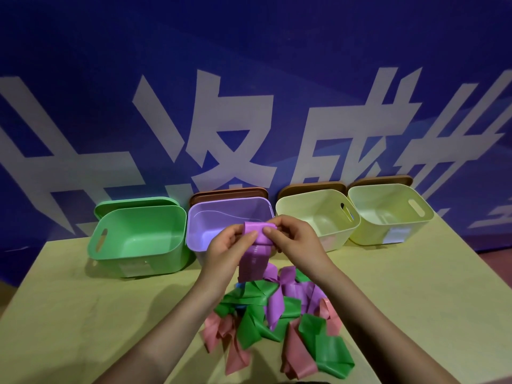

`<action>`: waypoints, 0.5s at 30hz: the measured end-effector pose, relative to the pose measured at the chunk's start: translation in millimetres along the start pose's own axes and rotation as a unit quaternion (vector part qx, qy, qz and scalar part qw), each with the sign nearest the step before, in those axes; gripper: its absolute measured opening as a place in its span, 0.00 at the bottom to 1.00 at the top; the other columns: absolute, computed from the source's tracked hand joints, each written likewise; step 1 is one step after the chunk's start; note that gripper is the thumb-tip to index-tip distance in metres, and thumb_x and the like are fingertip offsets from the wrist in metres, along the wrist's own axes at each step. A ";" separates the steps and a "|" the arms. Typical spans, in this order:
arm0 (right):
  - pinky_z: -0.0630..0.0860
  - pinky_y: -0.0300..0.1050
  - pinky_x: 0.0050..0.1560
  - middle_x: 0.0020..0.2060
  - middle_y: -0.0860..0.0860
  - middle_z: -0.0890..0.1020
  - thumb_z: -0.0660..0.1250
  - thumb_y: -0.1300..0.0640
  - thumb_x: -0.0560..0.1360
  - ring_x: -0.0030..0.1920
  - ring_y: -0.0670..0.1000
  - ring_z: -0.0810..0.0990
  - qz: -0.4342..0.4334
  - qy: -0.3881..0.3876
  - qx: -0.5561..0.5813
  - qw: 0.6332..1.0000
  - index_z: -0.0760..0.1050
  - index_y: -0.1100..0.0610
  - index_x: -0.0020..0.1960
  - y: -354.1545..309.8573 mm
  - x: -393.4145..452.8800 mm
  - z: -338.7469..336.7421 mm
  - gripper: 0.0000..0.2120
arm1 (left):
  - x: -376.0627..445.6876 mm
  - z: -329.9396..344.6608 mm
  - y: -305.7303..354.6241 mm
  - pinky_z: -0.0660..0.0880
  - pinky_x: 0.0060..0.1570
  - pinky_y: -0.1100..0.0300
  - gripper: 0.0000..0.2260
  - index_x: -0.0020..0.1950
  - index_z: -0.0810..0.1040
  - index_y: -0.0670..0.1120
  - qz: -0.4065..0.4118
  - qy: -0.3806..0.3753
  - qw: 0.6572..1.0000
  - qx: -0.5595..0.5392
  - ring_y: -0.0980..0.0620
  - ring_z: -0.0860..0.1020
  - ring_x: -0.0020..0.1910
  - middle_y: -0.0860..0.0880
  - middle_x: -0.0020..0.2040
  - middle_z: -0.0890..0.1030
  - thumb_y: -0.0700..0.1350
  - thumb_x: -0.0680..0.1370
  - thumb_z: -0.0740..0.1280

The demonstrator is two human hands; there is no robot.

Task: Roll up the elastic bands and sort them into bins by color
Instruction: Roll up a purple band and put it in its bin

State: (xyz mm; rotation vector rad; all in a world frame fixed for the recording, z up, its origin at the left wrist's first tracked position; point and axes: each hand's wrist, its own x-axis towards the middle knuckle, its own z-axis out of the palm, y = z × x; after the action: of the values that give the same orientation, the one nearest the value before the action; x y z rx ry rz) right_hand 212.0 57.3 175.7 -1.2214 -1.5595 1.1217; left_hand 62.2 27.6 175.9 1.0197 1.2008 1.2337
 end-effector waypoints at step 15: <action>0.72 0.40 0.53 0.39 0.48 0.78 0.44 0.39 0.80 0.42 0.42 0.77 0.006 0.046 0.044 0.998 0.73 0.53 0.43 -0.9 -13.5 22.2 0.26 | -5.5 17.5 0.2 0.76 0.48 0.62 0.08 0.51 0.79 0.47 0.036 -0.004 0.999 -0.013 0.55 0.80 0.46 0.50 0.46 0.83 0.39 0.81 0.60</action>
State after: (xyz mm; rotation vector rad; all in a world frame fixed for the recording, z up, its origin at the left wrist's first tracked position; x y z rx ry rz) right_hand 192.8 40.6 169.9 -1.2094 -1.4209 1.1136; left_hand 79.8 23.3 178.8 1.0556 1.1483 1.2955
